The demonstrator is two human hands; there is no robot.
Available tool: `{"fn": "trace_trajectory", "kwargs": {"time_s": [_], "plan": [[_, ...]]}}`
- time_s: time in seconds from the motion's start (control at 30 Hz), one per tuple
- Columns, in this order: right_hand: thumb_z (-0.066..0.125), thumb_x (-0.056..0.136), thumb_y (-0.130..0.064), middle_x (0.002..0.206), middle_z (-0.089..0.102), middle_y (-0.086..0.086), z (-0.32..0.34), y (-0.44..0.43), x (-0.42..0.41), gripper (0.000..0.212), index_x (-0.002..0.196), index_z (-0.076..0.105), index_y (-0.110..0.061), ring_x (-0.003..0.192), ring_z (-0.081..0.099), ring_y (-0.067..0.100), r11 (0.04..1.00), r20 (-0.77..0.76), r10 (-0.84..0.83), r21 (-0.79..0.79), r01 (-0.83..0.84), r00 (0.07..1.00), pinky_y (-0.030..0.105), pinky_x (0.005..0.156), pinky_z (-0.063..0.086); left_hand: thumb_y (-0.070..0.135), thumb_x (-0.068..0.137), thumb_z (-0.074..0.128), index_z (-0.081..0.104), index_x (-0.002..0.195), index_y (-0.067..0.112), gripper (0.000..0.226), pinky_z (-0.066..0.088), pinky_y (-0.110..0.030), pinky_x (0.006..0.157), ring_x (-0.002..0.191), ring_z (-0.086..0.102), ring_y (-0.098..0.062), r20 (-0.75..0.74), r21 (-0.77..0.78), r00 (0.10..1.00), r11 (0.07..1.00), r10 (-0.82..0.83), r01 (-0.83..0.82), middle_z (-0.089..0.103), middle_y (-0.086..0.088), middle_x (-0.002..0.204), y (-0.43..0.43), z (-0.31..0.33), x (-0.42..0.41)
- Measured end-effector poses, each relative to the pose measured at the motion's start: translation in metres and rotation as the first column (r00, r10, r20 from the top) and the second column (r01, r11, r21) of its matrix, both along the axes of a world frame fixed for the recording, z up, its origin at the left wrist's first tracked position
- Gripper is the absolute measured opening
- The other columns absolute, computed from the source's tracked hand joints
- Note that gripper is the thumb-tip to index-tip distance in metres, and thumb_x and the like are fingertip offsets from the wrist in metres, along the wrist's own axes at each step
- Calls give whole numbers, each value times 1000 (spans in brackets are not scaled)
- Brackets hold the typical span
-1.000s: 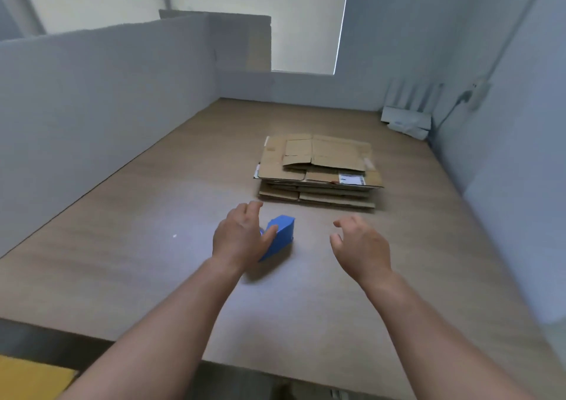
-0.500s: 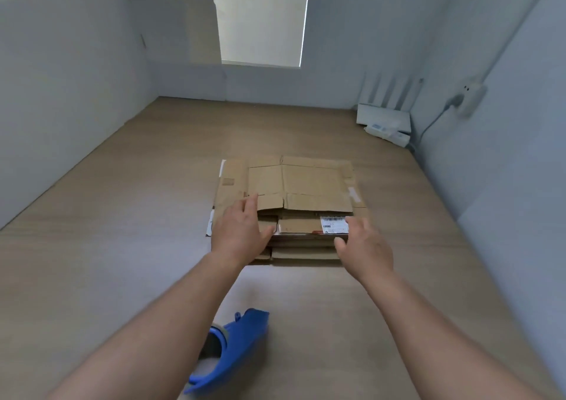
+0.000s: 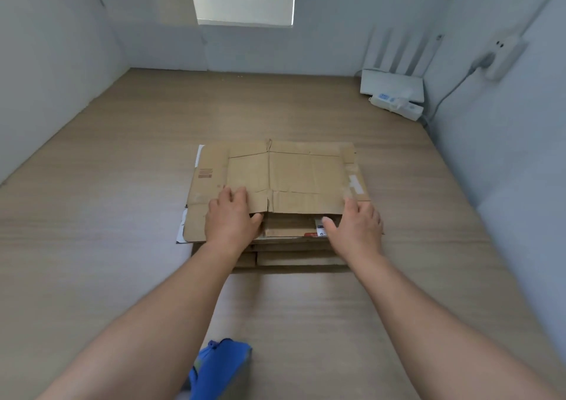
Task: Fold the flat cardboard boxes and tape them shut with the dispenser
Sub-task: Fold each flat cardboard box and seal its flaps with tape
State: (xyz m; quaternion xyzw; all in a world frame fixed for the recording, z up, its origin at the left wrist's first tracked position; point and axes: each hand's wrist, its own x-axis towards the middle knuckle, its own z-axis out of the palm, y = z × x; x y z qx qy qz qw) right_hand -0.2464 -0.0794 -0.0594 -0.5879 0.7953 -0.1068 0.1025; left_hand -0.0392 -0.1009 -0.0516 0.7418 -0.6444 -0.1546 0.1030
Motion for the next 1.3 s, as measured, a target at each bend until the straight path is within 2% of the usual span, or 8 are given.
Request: {"fn": "trace_trajectory", "kwargs": {"time_s": [0.27, 0.43, 0.6, 0.87, 0.97, 1.07, 1.17, 1.3], "plan": [[57, 87, -7, 122, 49, 5, 44, 63, -19, 68, 147, 26, -19, 110, 55, 26, 935, 631, -23, -260, 240, 776, 37, 91, 46, 31, 101, 41, 51, 137, 24, 37, 39, -31, 94, 122, 47, -22, -365, -220, 929, 964, 61, -150, 54, 0, 133, 94, 55, -21], [53, 90, -8, 100, 63, 3, 82, 103, -47, 50, 139, 42, -11, 97, 58, 24, 876, 633, 103, -423, 231, 768, 28, 84, 40, 35, 103, 34, 60, 104, 17, 32, 37, -32, 69, 87, 52, -25, -281, -296, 949, 927, 145, -229, 56, 1, 88, 156, 98, -45], [55, 92, -17, 95, 66, 7, 118, 133, -74, 13, 101, 60, -10, 88, 60, 28, 846, 463, 200, -527, 87, 863, 31, 73, 41, 35, 97, 39, 59, 84, 17, 30, 44, -33, 61, 77, 57, -29, -223, -332, 954, 904, 202, -269, 61, -7, 77, 201, 118, -60], [50, 89, -14, 87, 62, 6, 118, 169, -89, 10, 96, 56, -12, 80, 56, 27, 965, 255, 188, -229, -130, 949, 30, 65, 38, 29, 90, 39, 61, 80, 16, 27, 58, -36, 72, 63, 69, -21, -133, 50, 962, 972, 236, -232, 69, -2, 62, 251, 111, -81], [54, 91, -34, 82, 66, 5, 103, 181, -92, 24, 80, 60, -13, 82, 62, 25, 973, 354, 232, -94, -212, 906, 32, 65, 43, 38, 97, 42, 55, 117, 15, 33, 53, -32, 73, 79, 69, -18, -134, 21, 962, 971, 239, -238, 69, -4, 99, 263, 102, -86], [51, 91, -53, 78, 62, -1, 98, 193, -100, 42, 75, 58, -15, 78, 59, 18, 950, 580, 286, -67, -305, 763, 33, 67, 44, 51, 95, 46, 43, 133, 18, 50, 48, -31, 80, 100, 58, -17, -363, -31, 913, 976, 189, -215, 61, -3, 121, 279, 94, -83], [60, 85, -53, 117, 55, -11, 93, 204, -110, 47, 122, 58, -24, 110, 52, 10, 858, 732, 337, 21, -514, 592, 29, 89, 46, 53, 89, 55, 52, 125, 21, 49, 52, -26, 78, 104, 56, -12, -507, -29, 854, 988, 115, -150, 59, 4, 119, 292, 84, -74], [71, 81, -40, 152, 26, -4, 69, 206, -107, 62, 138, 47, -31, 139, 29, 19, 842, 636, 372, 76, -535, 676, 42, 114, 29, 44, 86, 65, 62, 116, 21, 38, 45, -16, 71, 101, 55, -9, -426, -47, 902, 994, 71, -100, 53, 7, 114, 297, 78, -65]]}}
